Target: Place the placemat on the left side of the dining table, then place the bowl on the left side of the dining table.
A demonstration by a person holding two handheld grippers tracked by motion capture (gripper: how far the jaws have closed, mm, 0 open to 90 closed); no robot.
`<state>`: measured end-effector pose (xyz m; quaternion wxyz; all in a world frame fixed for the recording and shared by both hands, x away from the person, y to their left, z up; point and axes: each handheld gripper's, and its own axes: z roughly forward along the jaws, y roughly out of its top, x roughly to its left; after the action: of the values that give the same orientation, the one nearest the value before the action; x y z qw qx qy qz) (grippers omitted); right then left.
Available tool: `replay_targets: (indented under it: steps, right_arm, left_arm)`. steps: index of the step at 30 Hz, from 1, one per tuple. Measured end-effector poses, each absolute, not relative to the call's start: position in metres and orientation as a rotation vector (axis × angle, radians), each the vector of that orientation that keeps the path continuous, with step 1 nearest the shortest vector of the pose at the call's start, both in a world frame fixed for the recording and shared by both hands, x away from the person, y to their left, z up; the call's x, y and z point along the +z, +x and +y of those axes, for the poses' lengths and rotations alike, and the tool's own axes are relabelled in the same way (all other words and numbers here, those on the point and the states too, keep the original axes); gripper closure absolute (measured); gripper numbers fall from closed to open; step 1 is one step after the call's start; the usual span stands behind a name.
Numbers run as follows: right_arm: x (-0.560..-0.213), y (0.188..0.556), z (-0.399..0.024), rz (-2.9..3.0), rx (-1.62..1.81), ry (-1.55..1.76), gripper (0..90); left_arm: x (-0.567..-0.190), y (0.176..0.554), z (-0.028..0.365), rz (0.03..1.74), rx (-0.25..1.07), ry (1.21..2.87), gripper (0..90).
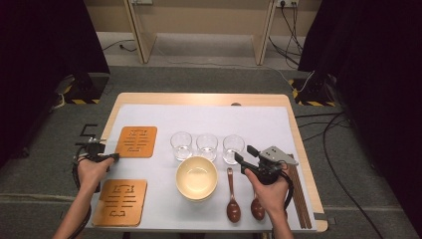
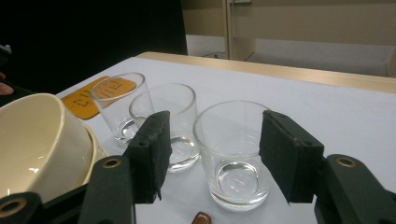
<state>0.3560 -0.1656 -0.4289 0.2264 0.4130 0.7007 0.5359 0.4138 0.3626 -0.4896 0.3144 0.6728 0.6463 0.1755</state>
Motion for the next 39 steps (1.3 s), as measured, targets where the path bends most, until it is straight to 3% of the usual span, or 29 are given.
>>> replay_targets:
  steps: [7,14,20,27,39]
  right_arm:
    - [-0.428,0.357,-0.171,1.924,1.479,1.149,44.2]
    - [-0.427,0.357,-0.179,1.937,1.443,1.184,46.1]
    - [-0.43,0.36,-0.181,1.981,1.388,1.209,50.8]
    - [-0.434,0.361,-0.179,2.032,1.324,1.252,58.5]
    - [-0.433,0.357,-0.171,2.053,1.287,1.239,58.1]
  left_arm:
    - [-0.488,0.41,0.364,1.692,0.505,1.757,84.2]
    - [-0.464,0.386,0.354,1.562,0.556,1.681,67.5]
    - [-0.459,0.379,0.339,1.5,0.521,1.656,55.8]
    - [-0.456,0.368,0.318,1.414,0.465,1.663,53.0]
    - [-0.444,0.356,0.285,1.307,0.426,1.676,49.1]
